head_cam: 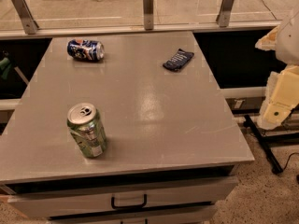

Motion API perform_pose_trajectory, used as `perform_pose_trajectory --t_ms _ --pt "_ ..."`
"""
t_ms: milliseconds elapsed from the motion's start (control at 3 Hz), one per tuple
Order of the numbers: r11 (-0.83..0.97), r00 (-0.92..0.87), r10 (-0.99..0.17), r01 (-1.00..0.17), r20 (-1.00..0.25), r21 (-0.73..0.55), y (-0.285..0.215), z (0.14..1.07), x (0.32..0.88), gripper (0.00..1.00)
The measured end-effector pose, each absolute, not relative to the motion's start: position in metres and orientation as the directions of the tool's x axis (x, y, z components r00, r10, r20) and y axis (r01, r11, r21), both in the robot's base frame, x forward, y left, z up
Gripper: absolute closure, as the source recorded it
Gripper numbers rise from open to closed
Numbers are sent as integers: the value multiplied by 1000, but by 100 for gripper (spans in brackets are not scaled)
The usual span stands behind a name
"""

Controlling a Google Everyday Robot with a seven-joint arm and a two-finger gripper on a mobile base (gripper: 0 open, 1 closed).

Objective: Move green can near pepsi can

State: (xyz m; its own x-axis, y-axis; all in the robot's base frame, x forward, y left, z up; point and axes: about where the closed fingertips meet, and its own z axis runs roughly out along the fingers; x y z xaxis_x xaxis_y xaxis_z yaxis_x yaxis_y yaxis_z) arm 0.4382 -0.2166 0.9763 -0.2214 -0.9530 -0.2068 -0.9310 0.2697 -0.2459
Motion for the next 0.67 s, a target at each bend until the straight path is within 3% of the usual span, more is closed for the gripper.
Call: perform_pose_trajectory --t_ms 667 --pt "258 -193 -943 -939 -272 -229 -204 971 441 0"
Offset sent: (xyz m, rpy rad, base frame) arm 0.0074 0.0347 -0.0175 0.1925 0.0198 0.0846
